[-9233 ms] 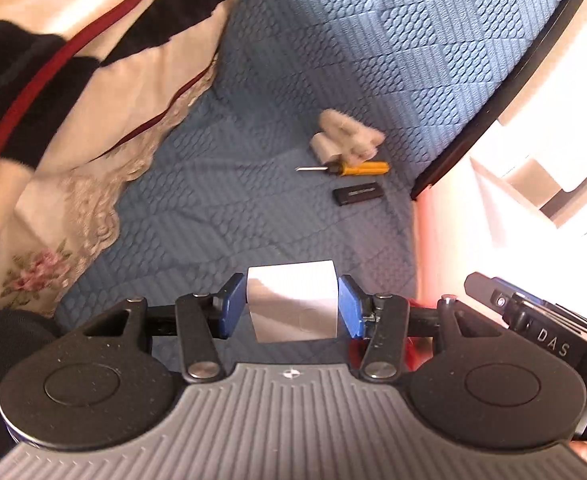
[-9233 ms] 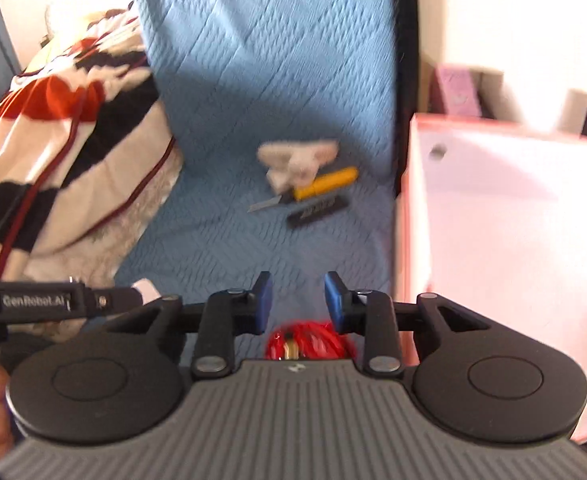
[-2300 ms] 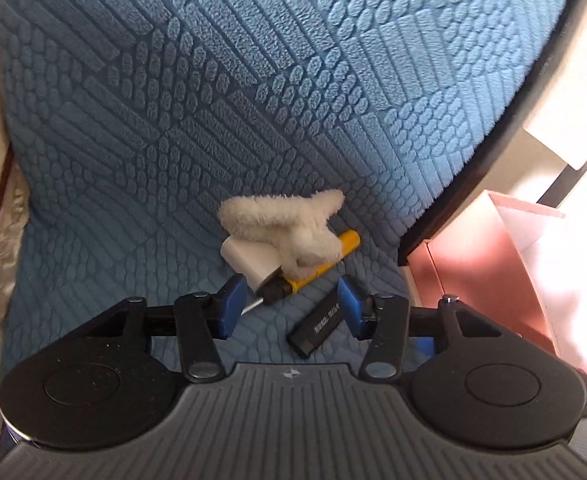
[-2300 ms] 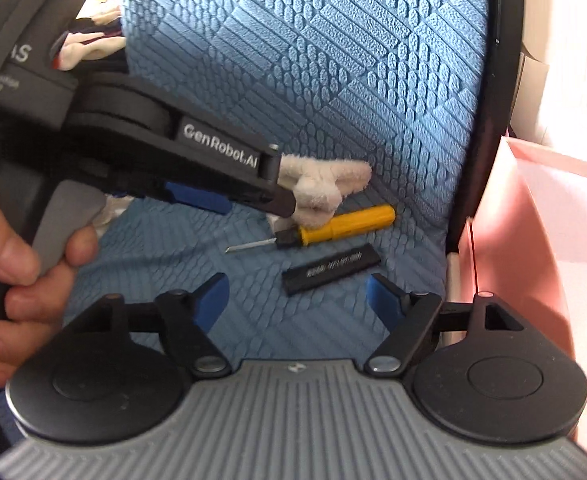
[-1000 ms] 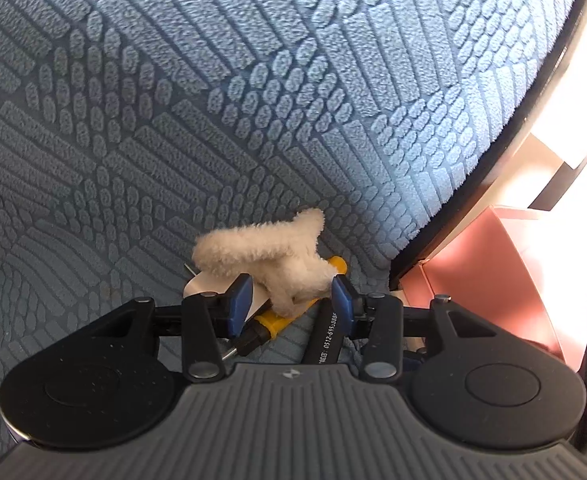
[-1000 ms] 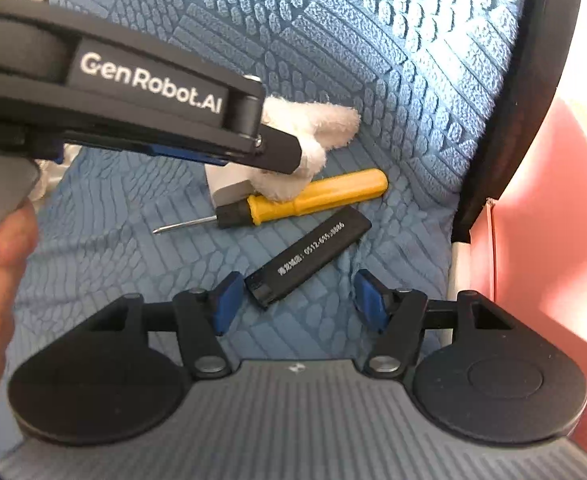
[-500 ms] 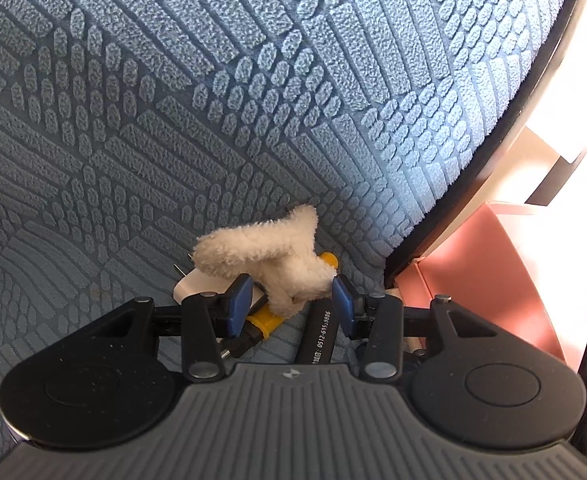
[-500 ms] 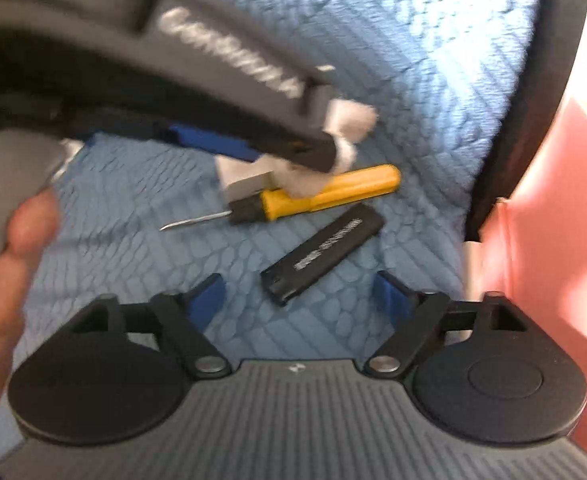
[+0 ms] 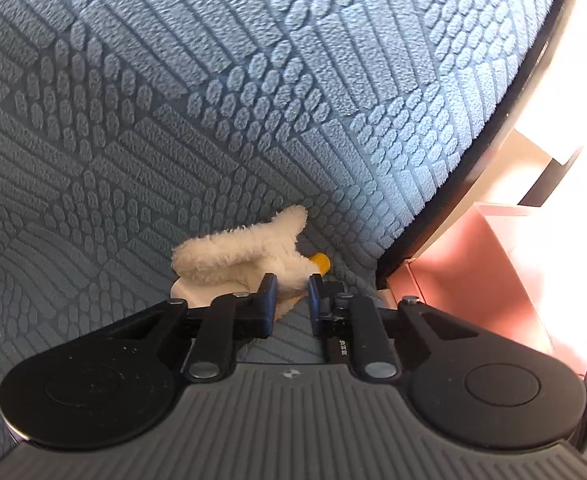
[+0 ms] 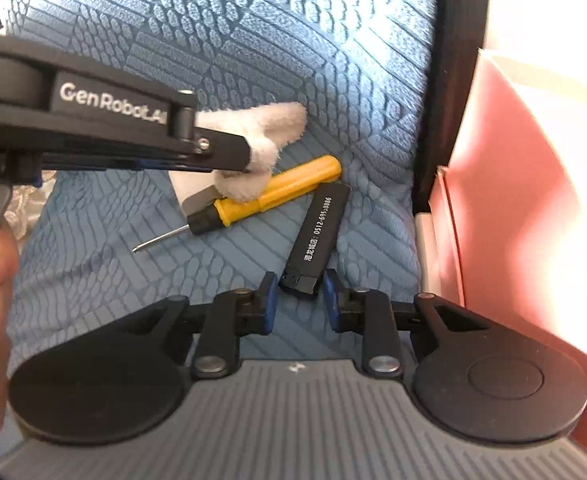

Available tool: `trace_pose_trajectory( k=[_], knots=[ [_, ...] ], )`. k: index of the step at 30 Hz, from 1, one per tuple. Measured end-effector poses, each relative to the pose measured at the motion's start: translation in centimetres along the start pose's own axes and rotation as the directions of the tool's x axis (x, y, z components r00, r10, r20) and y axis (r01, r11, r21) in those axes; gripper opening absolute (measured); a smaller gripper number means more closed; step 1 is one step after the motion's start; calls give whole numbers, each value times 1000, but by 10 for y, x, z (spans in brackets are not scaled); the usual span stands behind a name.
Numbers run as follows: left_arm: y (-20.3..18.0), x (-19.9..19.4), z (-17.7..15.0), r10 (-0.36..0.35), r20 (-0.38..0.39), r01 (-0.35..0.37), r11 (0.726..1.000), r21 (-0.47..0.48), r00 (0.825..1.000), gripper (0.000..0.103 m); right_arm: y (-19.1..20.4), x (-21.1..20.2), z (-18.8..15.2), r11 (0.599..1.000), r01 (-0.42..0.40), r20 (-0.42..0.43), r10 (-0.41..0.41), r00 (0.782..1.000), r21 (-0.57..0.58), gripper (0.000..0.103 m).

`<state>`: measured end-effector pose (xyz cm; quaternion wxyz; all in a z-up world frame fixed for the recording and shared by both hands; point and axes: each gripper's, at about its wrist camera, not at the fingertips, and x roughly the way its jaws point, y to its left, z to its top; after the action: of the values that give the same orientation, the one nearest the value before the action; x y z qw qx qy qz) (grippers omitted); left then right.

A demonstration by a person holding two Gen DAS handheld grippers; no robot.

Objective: Organize rigid objects
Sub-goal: 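Close the left tool on the plush toy while the right tool closes on the black USB stick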

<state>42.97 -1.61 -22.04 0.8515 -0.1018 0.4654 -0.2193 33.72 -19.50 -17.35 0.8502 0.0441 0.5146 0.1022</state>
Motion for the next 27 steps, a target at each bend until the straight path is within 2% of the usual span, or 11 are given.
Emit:
trace_pose_trajectory(
  k=[2, 3, 15, 16, 18, 20, 22, 25, 27],
  knots=[
    [3, -5, 0, -1, -6, 1, 1000, -5, 1000, 9, -3, -5, -2, 1000, -11, -5, 11, 1000, 23, 28],
    [3, -6, 1, -1, -10, 1, 1000, -6, 1000, 8, -7, -7, -3, 1000, -11, -4, 11, 1000, 26, 28],
    [9, -16, -3, -21, -17, 20, 998, -60, 1000, 10, -9, -20, -5, 1000, 1, -5, 0, 1000, 11, 28],
    [8, -15, -3, -19, -20, 17, 998, -64, 1000, 14, -8, -23, -5, 1000, 3, -3, -3, 1000, 8, 28],
    [6, -12, -4, -7, -21, 6, 996, -91, 1000, 29, 6, -19, -6, 1000, 9, -2, -9, 1000, -5, 28],
    [-2, -11, -7, 45, -8, -46, 997, -69, 999, 55, 13, -16, -8, 1000, 10, -2, -10, 1000, -14, 28],
    [-11, -12, -10, 87, 15, -86, 996, -38, 996, 61, 13, -16, -11, 1000, 3, -8, -3, 1000, -11, 28],
    [-23, -10, -13, 77, 43, -76, 997, -13, 996, 61, 13, -17, -14, 1000, 5, -15, -5, 1000, -6, 28],
    [-30, -5, -14, 102, 52, -102, 995, 9, 993, 61, 12, -19, -16, 1000, 2, -18, -2, 1000, -1, 28]
  ],
)
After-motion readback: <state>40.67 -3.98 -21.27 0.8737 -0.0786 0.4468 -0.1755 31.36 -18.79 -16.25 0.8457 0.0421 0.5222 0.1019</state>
